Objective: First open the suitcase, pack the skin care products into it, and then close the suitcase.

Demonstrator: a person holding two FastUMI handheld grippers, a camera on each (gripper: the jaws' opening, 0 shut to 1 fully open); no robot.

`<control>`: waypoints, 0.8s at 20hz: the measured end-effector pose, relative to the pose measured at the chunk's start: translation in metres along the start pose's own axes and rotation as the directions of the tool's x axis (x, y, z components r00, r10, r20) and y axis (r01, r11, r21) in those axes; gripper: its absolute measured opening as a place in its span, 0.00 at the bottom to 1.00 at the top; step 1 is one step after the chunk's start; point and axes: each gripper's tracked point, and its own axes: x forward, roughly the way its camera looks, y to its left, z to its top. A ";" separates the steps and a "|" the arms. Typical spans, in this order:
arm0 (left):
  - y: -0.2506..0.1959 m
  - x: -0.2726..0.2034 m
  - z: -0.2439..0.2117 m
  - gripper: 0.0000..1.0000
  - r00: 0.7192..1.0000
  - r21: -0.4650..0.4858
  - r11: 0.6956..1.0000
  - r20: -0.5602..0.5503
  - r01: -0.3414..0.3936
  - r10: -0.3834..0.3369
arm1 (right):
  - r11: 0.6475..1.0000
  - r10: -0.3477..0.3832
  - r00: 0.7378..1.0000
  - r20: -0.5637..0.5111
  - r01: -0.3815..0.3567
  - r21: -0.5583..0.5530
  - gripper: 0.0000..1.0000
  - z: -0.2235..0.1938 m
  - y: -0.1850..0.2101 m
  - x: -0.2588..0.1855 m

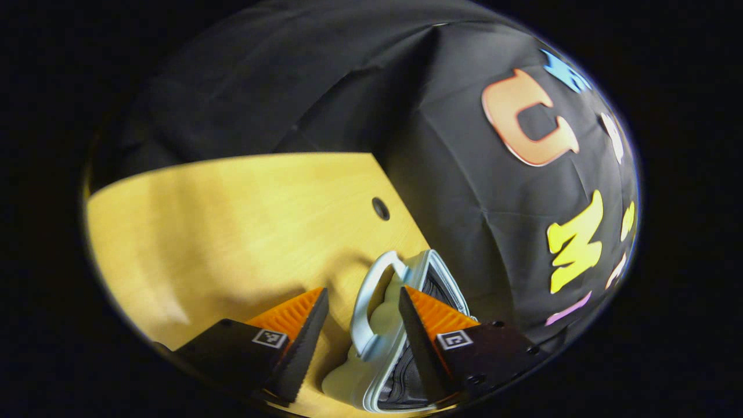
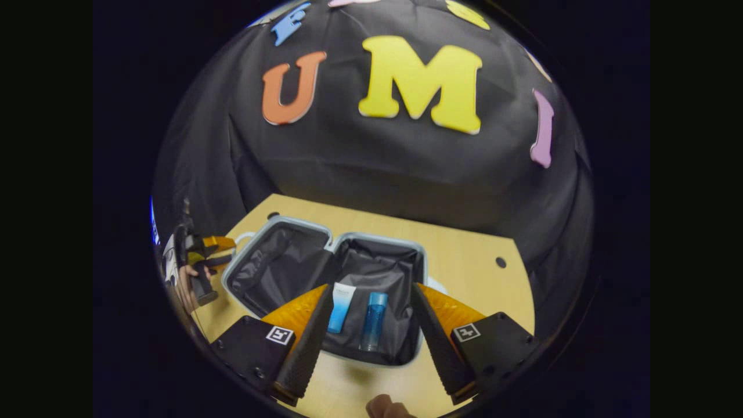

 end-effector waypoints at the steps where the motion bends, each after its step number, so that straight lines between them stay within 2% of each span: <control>1: 0.004 0.008 -0.009 0.54 1.000 -0.021 1.000 -0.018 -0.006 0.006 | 1.000 -0.008 1.000 0.018 0.008 -0.001 0.81 0.004 -0.004 -0.021; 3: -0.006 0.012 -0.009 0.27 0.999 -0.105 0.994 -0.025 0.032 -0.035 | 1.000 -0.024 0.999 0.040 0.024 -0.001 0.81 0.007 -0.013 -0.053; 4: -0.003 0.018 -0.010 0.14 0.999 -0.122 0.992 -0.024 0.021 -0.024 | 0.999 -0.040 0.998 0.050 0.040 0.002 0.81 0.009 -0.021 -0.066; 5: -0.002 0.017 -0.011 0.18 0.999 -0.128 0.991 -0.025 0.026 -0.029 | 0.998 -0.057 0.997 0.056 0.056 0.012 0.81 0.009 -0.027 -0.077; 9: -0.008 0.012 -0.007 0.08 1.000 -0.082 0.996 -0.015 0.026 -0.028 | 0.990 -0.129 0.988 0.089 0.124 0.060 0.81 0.010 -0.063 -0.112; 11: -0.017 0.005 -0.002 0.04 1.000 -0.008 1.000 0.005 0.008 -0.008 | 0.987 -0.156 0.980 0.124 0.149 0.062 0.81 0.014 -0.081 -0.127; 13: -0.043 -0.007 0.011 0.04 0.998 0.081 0.997 0.055 0.004 -0.008 | 0.984 -0.172 0.971 0.165 0.163 0.066 0.79 0.018 -0.100 -0.142; 16: -0.089 -0.029 0.022 0.03 0.992 0.245 0.969 0.124 -0.035 0.004 | 0.986 -0.164 0.966 0.200 0.155 0.056 0.81 0.014 -0.122 -0.162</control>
